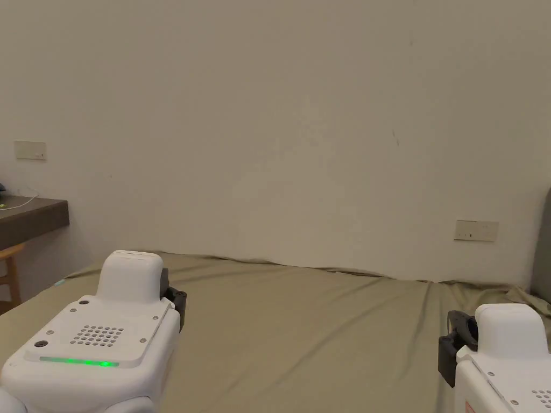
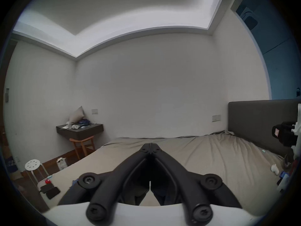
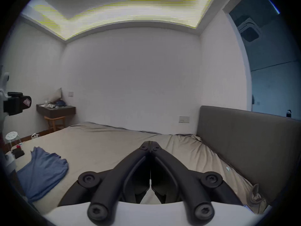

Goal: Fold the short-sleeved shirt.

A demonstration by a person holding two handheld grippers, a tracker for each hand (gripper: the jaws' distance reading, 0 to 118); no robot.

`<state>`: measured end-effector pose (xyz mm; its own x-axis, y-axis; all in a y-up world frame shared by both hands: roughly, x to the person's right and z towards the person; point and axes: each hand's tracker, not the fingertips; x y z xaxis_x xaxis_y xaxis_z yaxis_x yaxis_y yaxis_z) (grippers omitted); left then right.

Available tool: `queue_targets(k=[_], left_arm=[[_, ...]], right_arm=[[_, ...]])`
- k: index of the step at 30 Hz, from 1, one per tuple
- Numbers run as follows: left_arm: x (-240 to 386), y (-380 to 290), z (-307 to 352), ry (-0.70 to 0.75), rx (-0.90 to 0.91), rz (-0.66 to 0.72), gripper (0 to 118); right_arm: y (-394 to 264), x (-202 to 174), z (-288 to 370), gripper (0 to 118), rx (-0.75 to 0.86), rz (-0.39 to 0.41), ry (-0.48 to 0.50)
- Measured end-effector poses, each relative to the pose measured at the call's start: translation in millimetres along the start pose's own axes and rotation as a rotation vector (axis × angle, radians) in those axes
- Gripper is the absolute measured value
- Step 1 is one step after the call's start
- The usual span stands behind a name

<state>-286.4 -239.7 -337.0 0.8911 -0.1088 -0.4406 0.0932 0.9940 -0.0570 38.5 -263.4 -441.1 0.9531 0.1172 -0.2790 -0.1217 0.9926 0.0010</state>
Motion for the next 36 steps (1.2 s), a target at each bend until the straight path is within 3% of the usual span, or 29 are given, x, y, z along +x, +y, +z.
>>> queue_targets(k=[11, 16, 20, 21, 22, 23, 24, 25, 36], left_arm=[[-176, -64, 75, 0.409, -0.200, 0.023, 0], [-214, -84, 88, 0.475, -0.262, 0.013, 0], [-216, -98, 74, 0.430, -0.303, 0.032, 0], [-217, -104, 63, 0.397, -0.335, 0.054, 7], [-217, -111, 51, 0.376, -0.367, 0.072, 51], [-211, -119, 43, 0.355, -0.412, 0.085, 71], [-211, -131, 24, 0.314, -0.495, 0.112, 71], [-209, -145, 8, 0.224, -0.515, 0.139, 116], [-144, -318, -189, 0.106, -0.893, 0.141, 116]], right_arm=[[-16, -183, -26, 3, -0.059, -0.011, 0.412], [-24, -235, -32, 3, -0.094, 0.023, 0.481], [-26, -247, -38, 3, -0.105, 0.040, 0.489], [-27, -248, -42, 3, -0.111, 0.040, 0.490], [-28, -248, -46, 3, -0.116, 0.043, 0.487], [-29, -248, -50, 3, -0.122, 0.052, 0.481], [-32, -248, -56, 3, -0.128, 0.065, 0.473], [-35, -248, -62, 3, -0.136, 0.079, 0.463], [-98, -238, -143, 3, -0.295, 0.196, 0.385]])
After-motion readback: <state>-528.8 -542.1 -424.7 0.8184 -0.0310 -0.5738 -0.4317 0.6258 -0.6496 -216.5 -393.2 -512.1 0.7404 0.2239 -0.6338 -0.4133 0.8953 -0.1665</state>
